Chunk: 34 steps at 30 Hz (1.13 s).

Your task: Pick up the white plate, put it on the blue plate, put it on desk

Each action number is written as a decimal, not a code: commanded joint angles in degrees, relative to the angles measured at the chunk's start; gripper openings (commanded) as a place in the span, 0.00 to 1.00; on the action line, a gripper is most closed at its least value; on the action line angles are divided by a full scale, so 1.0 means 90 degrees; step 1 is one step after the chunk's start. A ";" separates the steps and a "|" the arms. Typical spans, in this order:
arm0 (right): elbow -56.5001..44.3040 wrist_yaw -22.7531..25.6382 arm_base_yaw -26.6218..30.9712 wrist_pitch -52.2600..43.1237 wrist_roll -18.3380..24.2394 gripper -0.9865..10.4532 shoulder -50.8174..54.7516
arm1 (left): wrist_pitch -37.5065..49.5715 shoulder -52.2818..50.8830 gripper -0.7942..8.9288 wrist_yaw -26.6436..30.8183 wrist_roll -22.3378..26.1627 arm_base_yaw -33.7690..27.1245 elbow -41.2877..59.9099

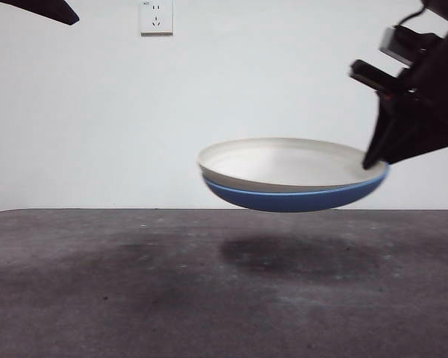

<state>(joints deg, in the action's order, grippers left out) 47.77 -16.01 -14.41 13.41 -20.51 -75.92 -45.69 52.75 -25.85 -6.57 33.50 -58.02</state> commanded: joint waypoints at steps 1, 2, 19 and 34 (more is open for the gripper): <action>0.0160 -0.0005 -0.0250 -0.0223 -0.0335 0.10 -0.0155 | 0.0036 0.0041 0.47 -0.0041 0.0010 0.0041 -0.0066; 0.0163 0.0000 -0.0333 -0.0265 -0.0352 0.10 -0.0226 | 0.0039 0.0041 0.47 -0.0041 0.0010 0.0041 -0.0066; 0.1010 0.0126 -0.0964 -0.0772 -0.0658 0.10 -0.2254 | 0.0024 0.0041 0.47 -0.0039 0.0007 0.0041 -0.0066; 0.1171 0.0267 -0.0974 -0.0559 -0.0639 0.14 -0.2756 | -0.0019 0.0041 0.47 -0.0039 0.0007 0.0041 -0.0066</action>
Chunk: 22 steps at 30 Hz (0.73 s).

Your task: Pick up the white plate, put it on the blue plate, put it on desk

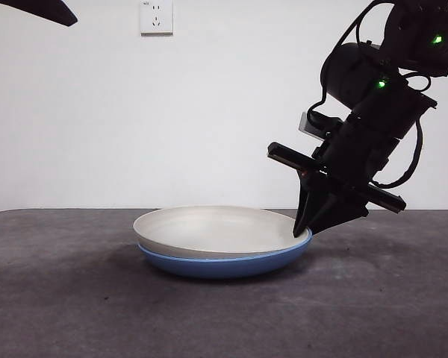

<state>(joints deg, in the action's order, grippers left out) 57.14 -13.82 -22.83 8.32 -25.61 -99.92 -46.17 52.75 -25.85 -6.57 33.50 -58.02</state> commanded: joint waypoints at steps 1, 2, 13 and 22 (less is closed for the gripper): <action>0.0129 0.0024 -0.0039 0.0068 -0.0073 0.21 -0.0090 | 0.0034 0.0041 0.47 -0.0039 0.0007 0.0041 -0.0066; 0.0129 0.0024 -0.0039 0.0100 -0.0073 0.25 -0.0090 | 0.0034 0.0041 0.47 -0.0039 0.0007 0.0041 -0.0066; 0.0129 0.0056 -0.0039 0.0226 -0.0012 0.38 0.0576 | 0.0032 0.0041 0.47 -0.0039 0.0007 0.0041 -0.0066; 0.0129 -0.0010 -0.0068 0.1270 0.0840 0.38 0.2446 | 0.0039 0.0041 0.47 -0.0039 0.0007 0.0041 -0.0066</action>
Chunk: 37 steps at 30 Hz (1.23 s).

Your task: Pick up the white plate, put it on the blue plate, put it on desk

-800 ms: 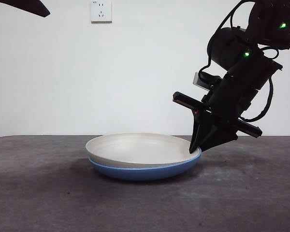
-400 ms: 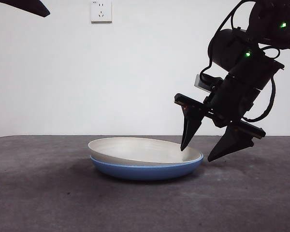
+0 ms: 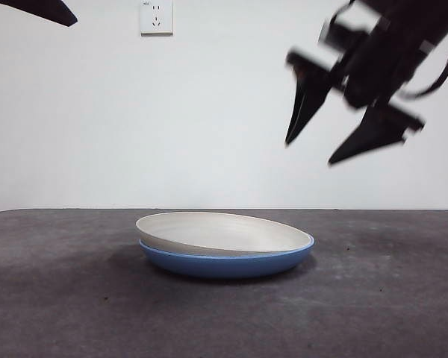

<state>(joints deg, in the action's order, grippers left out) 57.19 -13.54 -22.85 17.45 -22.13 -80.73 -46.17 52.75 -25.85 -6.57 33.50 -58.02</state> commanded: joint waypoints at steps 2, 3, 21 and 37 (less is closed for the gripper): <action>0.0124 -0.0063 -0.0109 0.0656 0.0673 0.38 0.0763 | 0.0036 0.0041 0.47 -0.0039 0.0010 0.0041 -0.0066; 0.0124 -0.0068 -0.0124 0.0874 0.0792 0.38 0.0988 | 0.0039 0.0041 0.47 -0.0039 0.0010 0.0041 -0.0066; 0.0121 -0.0991 -0.0755 0.4245 0.1705 0.38 0.3167 | 0.0083 0.0041 0.47 -0.0036 0.0010 0.0041 -0.0066; 0.0121 -0.0991 -0.0799 0.4238 0.1705 0.37 0.3196 | 0.0080 0.0041 0.41 -0.0036 0.0007 0.0041 -0.0066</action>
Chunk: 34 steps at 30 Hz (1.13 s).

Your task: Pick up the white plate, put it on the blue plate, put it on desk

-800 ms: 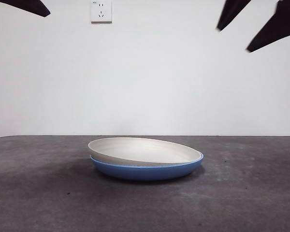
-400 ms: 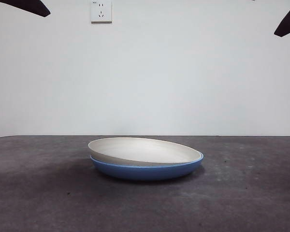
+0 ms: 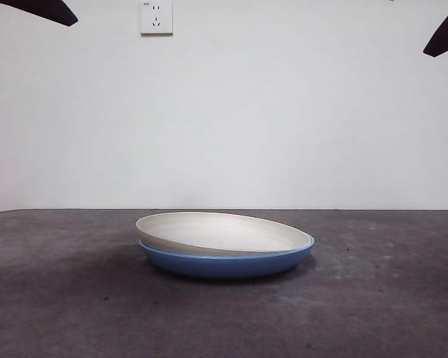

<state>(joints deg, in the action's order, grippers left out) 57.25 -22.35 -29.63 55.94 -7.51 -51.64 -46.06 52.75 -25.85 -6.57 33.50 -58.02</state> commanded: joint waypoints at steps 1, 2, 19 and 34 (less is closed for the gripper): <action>0.0114 -0.0012 -0.0046 -0.0027 0.0080 0.34 -0.0036 | 0.0068 0.0041 0.34 -0.0039 0.0007 0.0041 -0.0066; 0.0114 -0.0012 -0.0046 -0.0017 0.0080 0.28 -0.0036 | 0.0070 0.0041 0.25 -0.0036 0.0007 0.0041 -0.0066; 0.0114 -0.0012 -0.0046 -0.0024 0.0100 0.09 -0.0034 | 0.0078 0.0041 0.09 -0.0039 0.0007 0.0041 -0.0066; 0.0114 -0.0012 -0.0046 -0.0024 0.0100 0.09 -0.0034 | 0.0068 -0.0015 0.09 -0.0036 0.0005 0.0036 -0.0066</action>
<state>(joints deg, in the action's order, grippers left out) 57.25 -22.35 -29.63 56.07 -7.29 -51.64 -46.06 52.71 -25.85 -6.74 33.50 -58.02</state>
